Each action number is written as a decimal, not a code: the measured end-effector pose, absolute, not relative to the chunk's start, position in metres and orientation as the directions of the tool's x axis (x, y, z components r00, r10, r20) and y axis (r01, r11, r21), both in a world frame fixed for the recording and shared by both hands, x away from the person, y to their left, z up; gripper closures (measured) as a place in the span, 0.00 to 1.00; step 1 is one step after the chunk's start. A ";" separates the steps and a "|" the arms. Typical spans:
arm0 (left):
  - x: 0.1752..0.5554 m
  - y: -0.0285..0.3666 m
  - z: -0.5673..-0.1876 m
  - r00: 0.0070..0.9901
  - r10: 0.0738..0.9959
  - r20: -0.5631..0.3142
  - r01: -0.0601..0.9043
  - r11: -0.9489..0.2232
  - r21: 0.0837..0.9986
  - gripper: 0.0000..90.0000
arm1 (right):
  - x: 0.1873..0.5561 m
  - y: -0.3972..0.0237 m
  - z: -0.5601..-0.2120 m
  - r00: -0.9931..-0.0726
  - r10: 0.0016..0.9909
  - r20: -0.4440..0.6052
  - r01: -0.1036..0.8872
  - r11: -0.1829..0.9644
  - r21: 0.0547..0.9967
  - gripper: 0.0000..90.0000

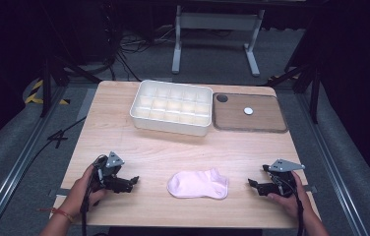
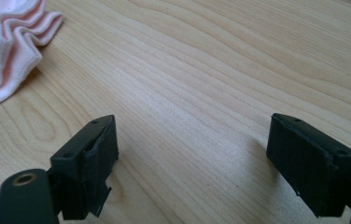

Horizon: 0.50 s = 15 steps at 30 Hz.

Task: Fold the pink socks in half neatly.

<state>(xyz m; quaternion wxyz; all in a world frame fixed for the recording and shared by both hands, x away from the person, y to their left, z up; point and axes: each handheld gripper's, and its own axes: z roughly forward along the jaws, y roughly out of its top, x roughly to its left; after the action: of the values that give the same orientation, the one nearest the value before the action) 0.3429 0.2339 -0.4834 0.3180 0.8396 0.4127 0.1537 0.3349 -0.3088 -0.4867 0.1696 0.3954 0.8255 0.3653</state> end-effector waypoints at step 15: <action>0.344 0.235 -0.483 0.641 0.768 -0.008 0.583 -0.479 0.656 0.00 | 0.334 -0.309 -0.485 -0.645 0.764 0.006 0.532 0.443 0.722 0.19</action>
<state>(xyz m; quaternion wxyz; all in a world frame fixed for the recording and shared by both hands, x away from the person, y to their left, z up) 0.3437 0.2352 -0.4834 0.3190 0.8478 0.3981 0.1449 0.3342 -0.3087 -0.4847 0.1629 0.3886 0.8336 0.3572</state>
